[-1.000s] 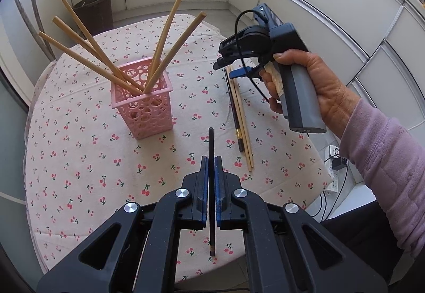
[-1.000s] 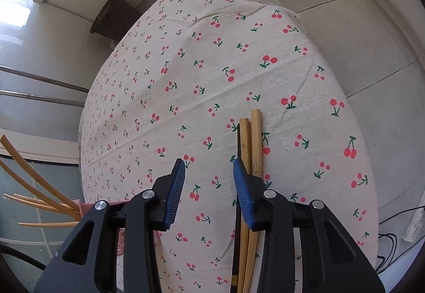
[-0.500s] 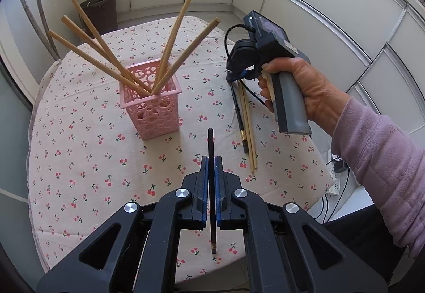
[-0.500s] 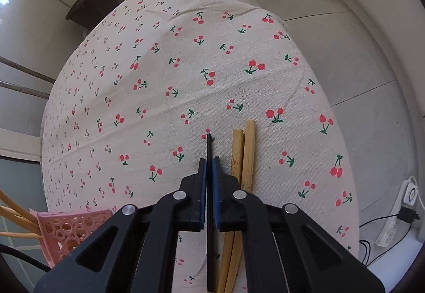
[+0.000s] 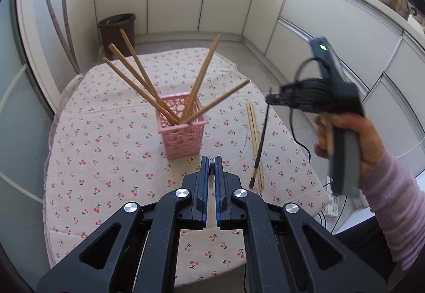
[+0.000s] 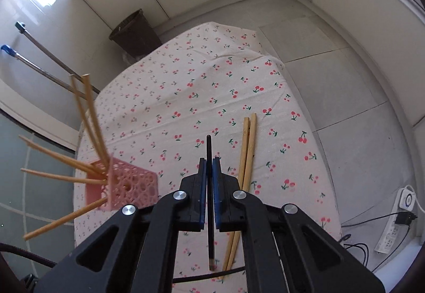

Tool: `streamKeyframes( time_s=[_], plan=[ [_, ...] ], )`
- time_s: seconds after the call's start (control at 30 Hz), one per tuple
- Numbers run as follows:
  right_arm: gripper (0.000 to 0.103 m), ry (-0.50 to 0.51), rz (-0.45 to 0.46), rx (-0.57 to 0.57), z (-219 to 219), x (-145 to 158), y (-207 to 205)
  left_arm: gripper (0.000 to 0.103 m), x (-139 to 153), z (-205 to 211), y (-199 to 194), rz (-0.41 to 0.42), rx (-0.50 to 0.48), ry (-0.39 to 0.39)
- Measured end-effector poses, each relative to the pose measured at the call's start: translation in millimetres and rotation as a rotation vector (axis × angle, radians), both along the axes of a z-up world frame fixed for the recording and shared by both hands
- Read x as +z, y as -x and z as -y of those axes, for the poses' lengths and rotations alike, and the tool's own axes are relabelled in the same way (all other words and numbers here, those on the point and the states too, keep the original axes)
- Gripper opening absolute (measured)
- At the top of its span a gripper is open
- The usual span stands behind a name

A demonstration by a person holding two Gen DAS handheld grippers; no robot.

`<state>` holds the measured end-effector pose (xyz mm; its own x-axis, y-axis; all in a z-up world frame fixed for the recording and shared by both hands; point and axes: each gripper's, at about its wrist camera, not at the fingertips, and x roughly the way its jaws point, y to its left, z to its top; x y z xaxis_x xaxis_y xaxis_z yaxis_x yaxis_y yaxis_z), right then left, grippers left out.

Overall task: Organize utensils
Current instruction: 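Grasp a black chopstick with the right gripper while the left gripper lifts its black chopstick, then lower both black chopsticks into the pink basket and open both grippers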

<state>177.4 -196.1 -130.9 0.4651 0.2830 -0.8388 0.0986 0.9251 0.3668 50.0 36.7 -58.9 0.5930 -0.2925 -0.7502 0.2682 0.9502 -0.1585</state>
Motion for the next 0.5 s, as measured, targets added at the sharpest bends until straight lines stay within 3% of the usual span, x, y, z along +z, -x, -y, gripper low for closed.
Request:
streamKeyframes(
  time_s=[0.3,0.5],
  plan=[
    [0.004,0.044,0.230,0.067,-22.3,82.1,80.0,0.004,12.0,-29.3,4.3,0.044,0.103,0.002],
    [0.004,0.002,0.339,0.057,-15.0,125.9,98.9,0.004,40.1,-47.8,9.2,0.108,0.161,0.048]
  ],
)
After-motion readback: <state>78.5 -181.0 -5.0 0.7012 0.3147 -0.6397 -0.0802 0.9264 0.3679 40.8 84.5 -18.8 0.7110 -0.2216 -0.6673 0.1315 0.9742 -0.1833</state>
